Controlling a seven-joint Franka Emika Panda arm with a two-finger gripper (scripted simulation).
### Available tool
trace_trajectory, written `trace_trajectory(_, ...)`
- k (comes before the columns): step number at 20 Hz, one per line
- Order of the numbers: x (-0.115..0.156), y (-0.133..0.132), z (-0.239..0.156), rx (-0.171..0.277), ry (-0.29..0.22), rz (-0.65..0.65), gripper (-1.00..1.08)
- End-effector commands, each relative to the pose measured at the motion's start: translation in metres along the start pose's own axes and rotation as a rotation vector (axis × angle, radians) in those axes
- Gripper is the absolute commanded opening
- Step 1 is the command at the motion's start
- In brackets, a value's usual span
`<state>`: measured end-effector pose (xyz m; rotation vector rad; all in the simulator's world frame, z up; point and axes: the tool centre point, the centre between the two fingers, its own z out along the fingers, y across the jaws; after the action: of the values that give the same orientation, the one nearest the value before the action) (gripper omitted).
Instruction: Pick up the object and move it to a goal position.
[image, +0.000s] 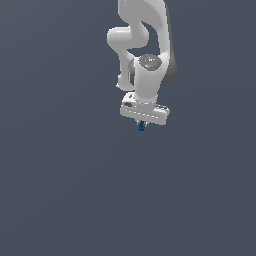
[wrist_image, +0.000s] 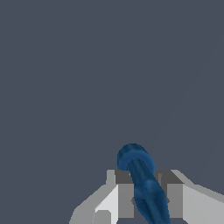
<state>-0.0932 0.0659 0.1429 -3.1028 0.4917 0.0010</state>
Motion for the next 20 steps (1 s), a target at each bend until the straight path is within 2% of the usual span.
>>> trace_trajectory(1, -0.003, 0.005, -0.025, 0.001, 0.001, 0.000, -1.00)
trace_trajectory(20, -0.019, 0.039, -0.223, 0.001, 0.000, 0.001, -1.00)
